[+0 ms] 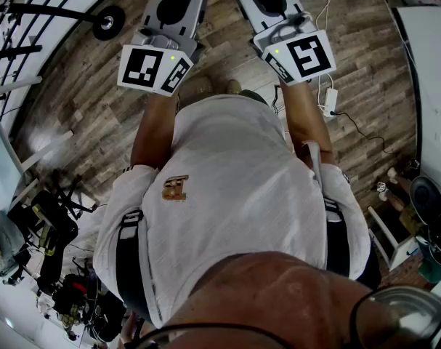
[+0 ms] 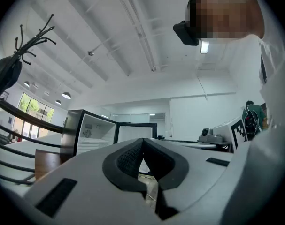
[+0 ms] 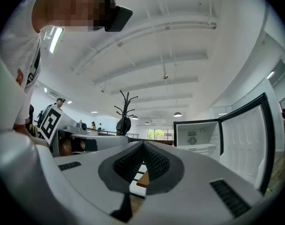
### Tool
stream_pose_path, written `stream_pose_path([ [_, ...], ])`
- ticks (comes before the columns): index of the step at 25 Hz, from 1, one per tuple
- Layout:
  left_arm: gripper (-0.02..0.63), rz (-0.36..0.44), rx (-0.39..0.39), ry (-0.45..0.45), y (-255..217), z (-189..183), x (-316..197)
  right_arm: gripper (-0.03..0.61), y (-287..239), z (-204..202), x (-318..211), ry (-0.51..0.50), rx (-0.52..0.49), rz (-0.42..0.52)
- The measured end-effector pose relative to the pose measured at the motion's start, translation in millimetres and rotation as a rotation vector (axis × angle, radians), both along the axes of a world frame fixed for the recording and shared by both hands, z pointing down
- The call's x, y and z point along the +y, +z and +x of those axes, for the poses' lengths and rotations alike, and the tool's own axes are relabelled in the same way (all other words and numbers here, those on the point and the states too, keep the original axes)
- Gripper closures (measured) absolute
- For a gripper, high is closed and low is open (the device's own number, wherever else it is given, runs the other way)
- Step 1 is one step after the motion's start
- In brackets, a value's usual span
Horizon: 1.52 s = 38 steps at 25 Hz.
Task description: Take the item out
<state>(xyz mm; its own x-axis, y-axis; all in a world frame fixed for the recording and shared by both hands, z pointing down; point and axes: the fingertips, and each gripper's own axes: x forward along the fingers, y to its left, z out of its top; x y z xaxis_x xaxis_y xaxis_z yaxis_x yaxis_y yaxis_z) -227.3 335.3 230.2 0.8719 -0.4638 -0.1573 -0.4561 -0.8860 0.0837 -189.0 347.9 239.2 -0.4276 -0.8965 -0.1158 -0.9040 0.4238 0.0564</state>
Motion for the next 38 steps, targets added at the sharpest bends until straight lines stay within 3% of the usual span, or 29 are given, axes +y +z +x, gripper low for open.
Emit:
stream_pose_path([
  [15, 0.595, 0.020, 0.004, -0.056, 3, 12, 7, 0.546, 5, 22, 16, -0.048, -0.046, 0.021],
  [23, 0.595, 0.023, 0.004, -0.082, 7, 29, 19, 0.545, 7, 43, 33, -0.063, -0.020, 0.029],
  [32, 0.595, 0.032, -0.001, -0.086, 14, 49, -6, 0.545, 16, 61, 7, -0.072, -0.006, 0.024],
  [38, 0.595, 0.048, 0.006, -0.082, 17, 60, -55, 0.546, 20, 71, -38, -0.067, 0.022, 0.025],
])
